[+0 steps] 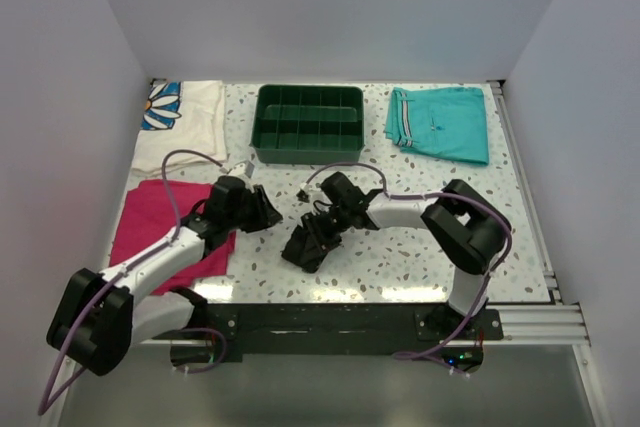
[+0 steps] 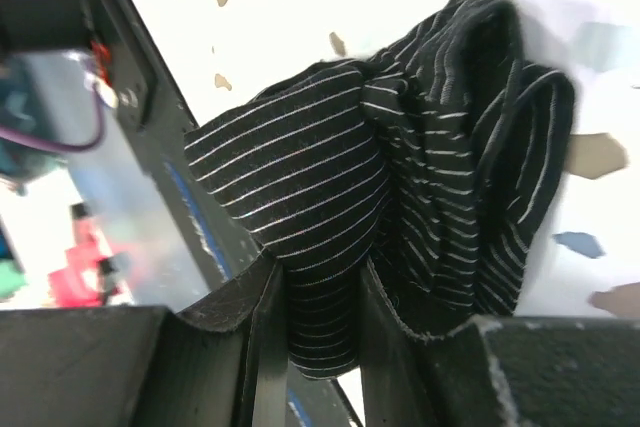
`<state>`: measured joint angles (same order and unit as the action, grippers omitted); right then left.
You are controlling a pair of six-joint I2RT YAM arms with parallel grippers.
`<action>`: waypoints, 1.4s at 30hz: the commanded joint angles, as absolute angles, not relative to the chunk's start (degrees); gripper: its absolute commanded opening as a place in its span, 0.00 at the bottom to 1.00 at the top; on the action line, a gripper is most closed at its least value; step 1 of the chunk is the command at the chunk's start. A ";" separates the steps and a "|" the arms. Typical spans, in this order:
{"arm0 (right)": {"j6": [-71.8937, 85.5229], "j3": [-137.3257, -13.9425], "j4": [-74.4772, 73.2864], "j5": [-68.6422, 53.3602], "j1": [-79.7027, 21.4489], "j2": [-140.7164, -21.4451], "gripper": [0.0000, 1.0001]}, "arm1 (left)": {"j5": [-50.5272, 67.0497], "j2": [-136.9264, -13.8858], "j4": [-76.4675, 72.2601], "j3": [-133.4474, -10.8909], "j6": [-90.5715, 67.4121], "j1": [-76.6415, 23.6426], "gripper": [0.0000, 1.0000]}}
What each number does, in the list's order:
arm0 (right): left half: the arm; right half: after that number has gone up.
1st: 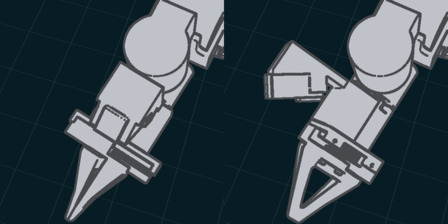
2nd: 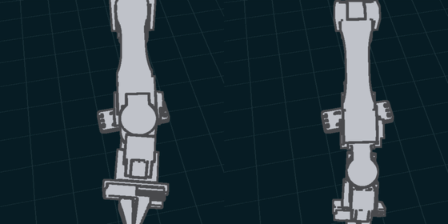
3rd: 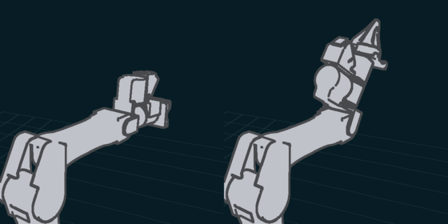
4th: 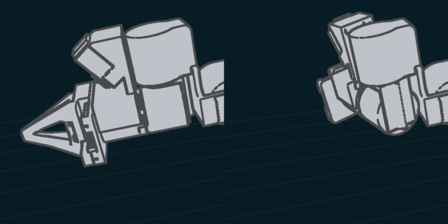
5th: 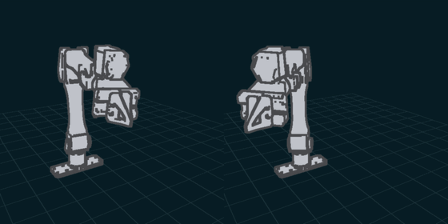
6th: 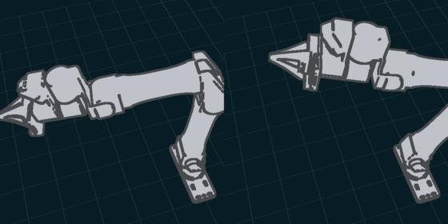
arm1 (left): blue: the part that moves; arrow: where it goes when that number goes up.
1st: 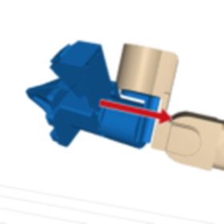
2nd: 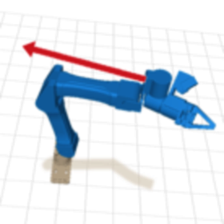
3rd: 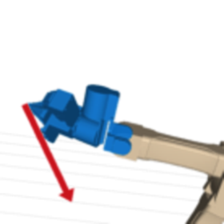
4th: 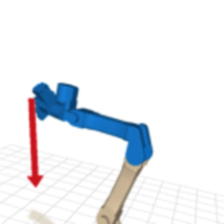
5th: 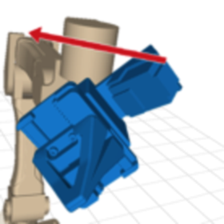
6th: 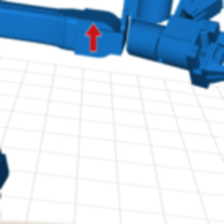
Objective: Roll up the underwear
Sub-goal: Roll the underwear to the center of the board.
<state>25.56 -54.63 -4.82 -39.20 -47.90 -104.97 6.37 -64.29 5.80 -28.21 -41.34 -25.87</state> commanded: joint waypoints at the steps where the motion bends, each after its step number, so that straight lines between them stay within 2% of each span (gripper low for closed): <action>1: 29.62 -53.96 -2.02 -41.22 -45.88 -106.87 0.11 | 10.19 -61.61 0.97 -26.72 -39.99 -25.58 0.45; 8: 33.13 -55.28 -5.28 -41.82 -43.60 -109.25 0.09 | 20.37 -60.21 -7.20 -22.24 -38.94 -25.66 0.47; 19: 37.00 -54.14 -6.50 -38.59 -41.57 -112.94 0.07 | 25.05 -55.99 -9.06 -18.19 -38.41 -25.84 0.53; 25: 37.09 -54.32 -6.85 -38.58 -41.05 -113.73 0.11 | 26.02 -56.07 -10.81 -13.54 -39.29 -25.84 0.56; 30: 36.74 -54.41 -6.94 -38.93 -41.04 -113.56 0.11 | 26.46 -58.79 -17.21 -10.55 -40.87 -25.84 0.59; 42: 35.42 -53.61 -7.20 -39.02 -41.04 -112.94 0.14 | 29.01 -71.80 -32.25 -7.03 -42.98 -25.84 0.59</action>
<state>37.54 -55.27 -2.96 -47.55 -41.52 -111.04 29.21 -68.75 -26.57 -8.54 -42.72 -25.89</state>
